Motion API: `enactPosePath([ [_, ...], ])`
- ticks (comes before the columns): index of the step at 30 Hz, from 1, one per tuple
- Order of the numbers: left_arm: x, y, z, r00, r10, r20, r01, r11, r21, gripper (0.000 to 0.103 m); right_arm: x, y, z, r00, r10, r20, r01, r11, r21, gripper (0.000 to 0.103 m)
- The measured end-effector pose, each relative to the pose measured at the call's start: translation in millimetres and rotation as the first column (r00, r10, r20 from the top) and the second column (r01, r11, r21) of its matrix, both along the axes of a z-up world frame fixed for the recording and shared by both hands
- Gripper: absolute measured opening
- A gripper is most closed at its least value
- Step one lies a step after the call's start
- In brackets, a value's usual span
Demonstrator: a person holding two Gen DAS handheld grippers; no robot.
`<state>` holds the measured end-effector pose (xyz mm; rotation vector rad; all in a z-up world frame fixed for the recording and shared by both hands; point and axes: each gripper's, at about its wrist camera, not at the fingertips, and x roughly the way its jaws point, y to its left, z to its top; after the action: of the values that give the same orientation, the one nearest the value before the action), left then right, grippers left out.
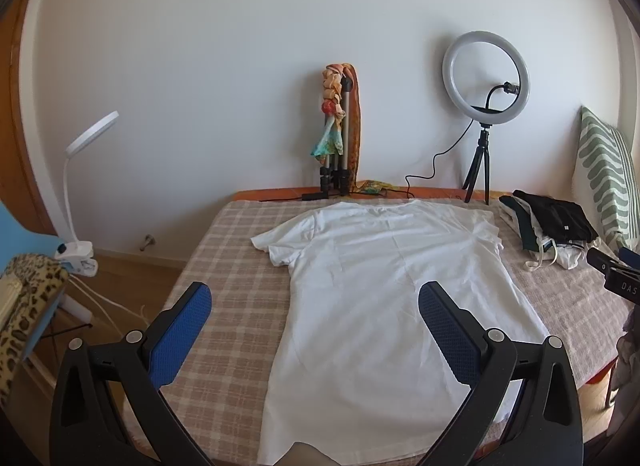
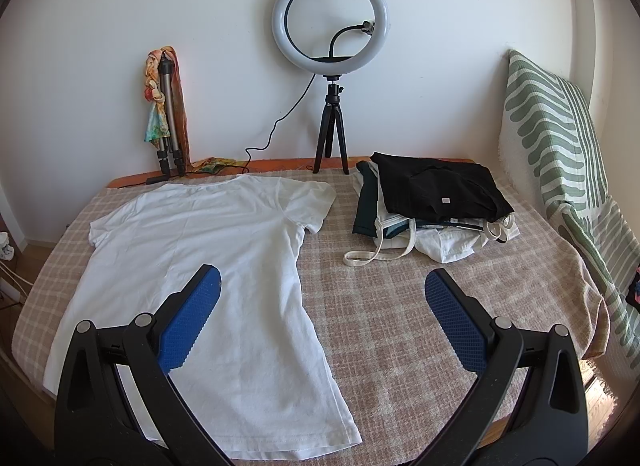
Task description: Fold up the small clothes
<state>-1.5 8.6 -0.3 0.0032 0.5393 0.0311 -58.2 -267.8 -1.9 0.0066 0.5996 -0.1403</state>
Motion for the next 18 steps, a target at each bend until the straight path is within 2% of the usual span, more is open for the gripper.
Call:
enactPosePath([
  [18,1.0,2.0,1.4,1.000,-0.002,-0.001,0.002,1.000,-0.004,0.103,1.1,0.8,-0.2,1.000,-0.001,0.000,0.001,1.000,-0.002,0.103],
])
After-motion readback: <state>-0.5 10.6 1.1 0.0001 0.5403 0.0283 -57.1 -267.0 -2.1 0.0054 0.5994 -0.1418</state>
